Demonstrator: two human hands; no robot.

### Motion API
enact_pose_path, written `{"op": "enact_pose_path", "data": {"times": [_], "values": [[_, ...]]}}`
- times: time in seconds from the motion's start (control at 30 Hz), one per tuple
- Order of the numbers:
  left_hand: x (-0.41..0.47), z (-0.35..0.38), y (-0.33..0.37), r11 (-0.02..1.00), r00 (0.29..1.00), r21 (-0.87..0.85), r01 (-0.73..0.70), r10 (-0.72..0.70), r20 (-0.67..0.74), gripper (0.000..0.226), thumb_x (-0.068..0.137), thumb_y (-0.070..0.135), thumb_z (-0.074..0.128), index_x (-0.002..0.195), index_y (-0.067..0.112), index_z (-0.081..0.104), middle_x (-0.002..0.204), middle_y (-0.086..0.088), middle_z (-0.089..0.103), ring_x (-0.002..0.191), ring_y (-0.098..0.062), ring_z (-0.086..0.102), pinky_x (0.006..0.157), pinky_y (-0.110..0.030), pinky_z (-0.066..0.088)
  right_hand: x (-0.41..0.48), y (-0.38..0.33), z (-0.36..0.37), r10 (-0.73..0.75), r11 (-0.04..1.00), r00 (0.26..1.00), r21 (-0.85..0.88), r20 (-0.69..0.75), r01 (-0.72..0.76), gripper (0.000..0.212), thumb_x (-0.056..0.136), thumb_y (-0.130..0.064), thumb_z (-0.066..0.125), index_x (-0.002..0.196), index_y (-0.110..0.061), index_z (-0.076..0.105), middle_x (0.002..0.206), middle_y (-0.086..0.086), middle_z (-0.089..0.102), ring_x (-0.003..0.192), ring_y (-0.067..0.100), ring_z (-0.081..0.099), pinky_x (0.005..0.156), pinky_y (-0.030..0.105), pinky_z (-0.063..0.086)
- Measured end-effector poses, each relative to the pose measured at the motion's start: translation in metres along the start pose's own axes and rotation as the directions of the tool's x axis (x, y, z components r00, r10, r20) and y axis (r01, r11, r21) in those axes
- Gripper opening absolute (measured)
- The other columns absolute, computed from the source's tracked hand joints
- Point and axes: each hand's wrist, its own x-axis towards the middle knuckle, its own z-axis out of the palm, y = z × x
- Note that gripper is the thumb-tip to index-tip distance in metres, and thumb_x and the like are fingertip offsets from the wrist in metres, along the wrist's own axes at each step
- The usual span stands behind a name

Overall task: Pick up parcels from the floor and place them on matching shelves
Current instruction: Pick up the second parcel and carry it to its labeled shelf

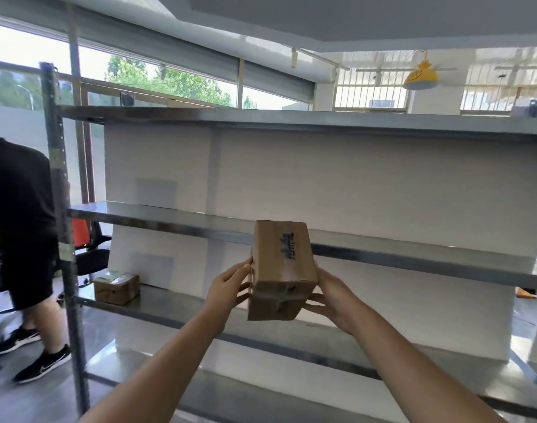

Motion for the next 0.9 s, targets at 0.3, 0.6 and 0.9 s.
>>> {"op": "enact_pose_path", "data": {"times": [0.3, 0.6, 0.9], "values": [[-0.009, -0.011, -0.018, 0.992, 0.994, -0.118, 0.033, -0.045, -0.100, 0.037, 0.099, 0.037, 0.054, 0.113, 0.003, 0.061, 0.112, -0.012, 0.072, 0.106, -0.027, 0.071, 0.095, -0.042, 0.057, 0.004, 0.021, 0.026, 0.032, 0.999, 0.999, 0.045, -0.034, -0.030, 0.053, 0.093, -0.063, 0.042, 0.118, -0.021, 0.062, 0.113, -0.002, 0.071, 0.101, 0.017, 0.064, 0.102, 0.043, 0.049], [-0.007, -0.004, -0.020, 0.981, 0.996, -0.188, 0.037, -0.052, -0.076, 0.045, 0.101, 0.044, 0.048, 0.120, 0.004, 0.059, 0.115, -0.010, 0.074, 0.111, -0.025, 0.069, 0.101, -0.046, 0.054, -0.011, 0.017, 0.025, -0.064, 0.993, 0.997, 0.101, -0.044, 0.068, 0.026, 0.103, -0.038, 0.044, 0.117, -0.034, 0.065, 0.115, -0.005, 0.071, 0.112, 0.017, 0.061, 0.092, 0.055, 0.053], [-0.001, 0.016, -0.013, 0.999, 0.999, -0.008, -0.046, 0.046, 0.025, 0.061, 0.084, 0.064, 0.058, 0.112, 0.011, 0.053, 0.115, -0.014, 0.065, 0.118, -0.031, 0.062, 0.110, -0.048, 0.045, -0.010, 0.023, 0.001, -0.042, 0.997, 0.992, 0.066, -0.115, 0.050, 0.049, 0.092, -0.065, 0.041, 0.119, -0.027, 0.059, 0.125, -0.005, 0.066, 0.126, 0.013, 0.052, 0.112, 0.049, 0.034]]}}
